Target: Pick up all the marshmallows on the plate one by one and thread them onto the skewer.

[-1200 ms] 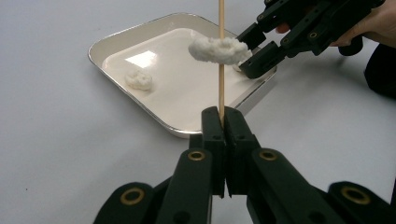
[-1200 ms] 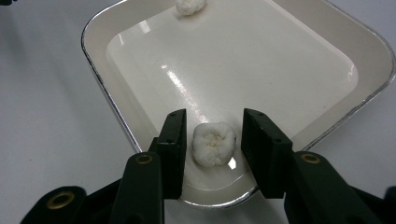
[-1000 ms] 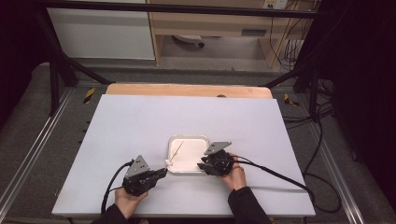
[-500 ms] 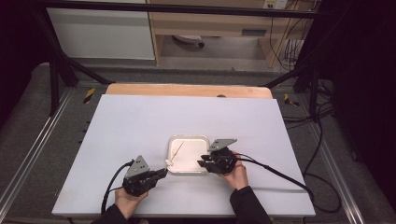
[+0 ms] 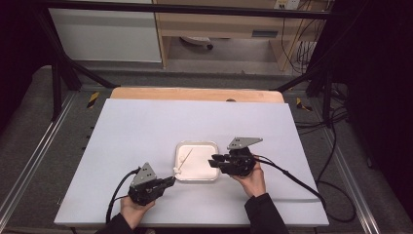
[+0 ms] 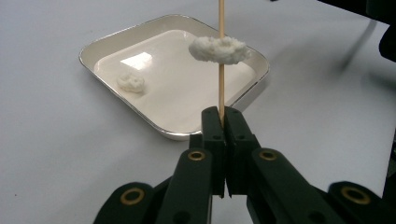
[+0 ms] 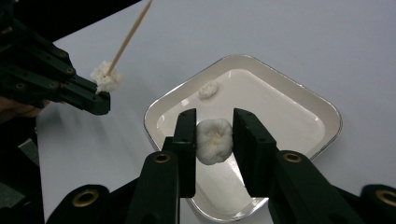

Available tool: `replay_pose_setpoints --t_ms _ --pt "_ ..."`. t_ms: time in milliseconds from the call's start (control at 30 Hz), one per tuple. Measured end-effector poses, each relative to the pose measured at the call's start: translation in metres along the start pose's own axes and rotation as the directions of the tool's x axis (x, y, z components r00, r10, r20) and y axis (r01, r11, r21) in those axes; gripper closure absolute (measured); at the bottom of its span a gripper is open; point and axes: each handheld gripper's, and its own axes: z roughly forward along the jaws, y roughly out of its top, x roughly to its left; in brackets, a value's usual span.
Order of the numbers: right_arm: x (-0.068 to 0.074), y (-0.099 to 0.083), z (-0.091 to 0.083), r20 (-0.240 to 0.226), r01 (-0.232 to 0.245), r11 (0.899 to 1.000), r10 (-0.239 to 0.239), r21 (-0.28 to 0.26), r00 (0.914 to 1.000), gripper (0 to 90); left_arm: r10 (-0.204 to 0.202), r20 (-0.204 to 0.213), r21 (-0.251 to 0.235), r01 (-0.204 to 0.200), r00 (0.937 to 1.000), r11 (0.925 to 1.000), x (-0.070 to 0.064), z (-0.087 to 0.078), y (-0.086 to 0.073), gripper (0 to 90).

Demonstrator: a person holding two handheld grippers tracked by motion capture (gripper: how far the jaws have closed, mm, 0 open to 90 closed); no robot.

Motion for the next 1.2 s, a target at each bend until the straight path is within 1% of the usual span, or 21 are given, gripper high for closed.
replay_pose_setpoints --t_ms 200,467,567,700,900,1200 --pt "-0.002 0.007 -0.011 -0.015 -0.032 0.998 0.032 -0.045 0.9994 71.7 0.002 0.001 0.001 -0.002 1.0000 1.0000 0.000 0.000 0.000 88.6" --pt "-0.001 0.020 -0.020 -0.025 -0.047 0.994 0.044 -0.095 0.9987 71.8 0.001 0.004 0.000 -0.001 1.0000 1.0000 0.000 0.000 0.000 88.6" --pt "-0.001 0.025 -0.021 -0.036 -0.048 0.993 0.044 -0.111 0.9984 71.8 0.002 0.005 -0.002 -0.002 1.0000 1.0000 0.000 0.000 0.000 88.6" --pt "-0.001 0.030 -0.021 -0.054 -0.063 0.990 0.057 -0.130 0.9969 71.9 0.002 0.006 -0.002 -0.002 1.0000 1.0000 -0.001 0.000 0.000 88.6" --pt "0.001 0.038 -0.019 -0.070 -0.068 0.987 0.058 -0.146 0.9959 72.1 0.006 0.008 -0.001 -0.006 0.9999 1.0000 -0.001 0.000 0.000 88.6" --pt "0.004 0.047 -0.015 -0.091 -0.091 0.983 0.077 -0.159 0.9928 72.4 0.007 0.008 -0.002 -0.007 0.9999 1.0000 -0.001 0.000 0.000 88.6"
